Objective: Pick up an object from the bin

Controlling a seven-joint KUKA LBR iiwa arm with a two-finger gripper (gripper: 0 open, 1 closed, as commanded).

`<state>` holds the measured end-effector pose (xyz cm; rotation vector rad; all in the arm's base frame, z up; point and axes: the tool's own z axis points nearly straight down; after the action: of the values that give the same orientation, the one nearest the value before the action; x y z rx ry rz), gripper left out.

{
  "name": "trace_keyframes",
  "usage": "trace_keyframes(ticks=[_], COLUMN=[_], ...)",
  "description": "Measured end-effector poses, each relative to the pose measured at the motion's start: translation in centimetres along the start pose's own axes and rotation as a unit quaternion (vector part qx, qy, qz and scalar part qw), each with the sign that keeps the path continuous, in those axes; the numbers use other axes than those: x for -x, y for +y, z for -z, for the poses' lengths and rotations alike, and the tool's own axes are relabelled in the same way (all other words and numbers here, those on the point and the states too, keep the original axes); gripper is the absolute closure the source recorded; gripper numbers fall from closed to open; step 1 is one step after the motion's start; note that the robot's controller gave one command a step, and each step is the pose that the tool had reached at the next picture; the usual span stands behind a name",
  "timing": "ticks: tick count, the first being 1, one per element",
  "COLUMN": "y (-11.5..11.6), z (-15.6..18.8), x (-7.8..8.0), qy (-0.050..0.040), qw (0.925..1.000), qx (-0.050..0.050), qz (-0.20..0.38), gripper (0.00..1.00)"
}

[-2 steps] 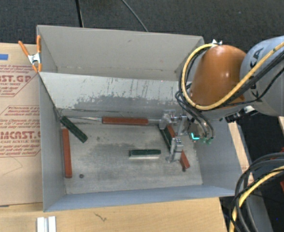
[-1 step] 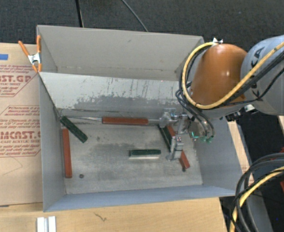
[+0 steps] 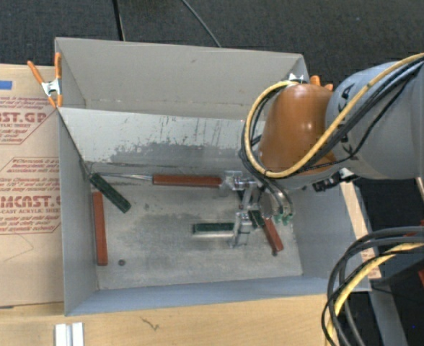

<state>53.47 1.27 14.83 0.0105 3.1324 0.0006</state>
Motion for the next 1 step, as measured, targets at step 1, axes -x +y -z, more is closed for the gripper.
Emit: trace_keyframes(ticks=[1], y=[0.22], z=[-7.83], x=[0.96], qy=[0.0036], qw=[0.9999], qx=[0.0], qz=[0.017], gripper=[1.0])
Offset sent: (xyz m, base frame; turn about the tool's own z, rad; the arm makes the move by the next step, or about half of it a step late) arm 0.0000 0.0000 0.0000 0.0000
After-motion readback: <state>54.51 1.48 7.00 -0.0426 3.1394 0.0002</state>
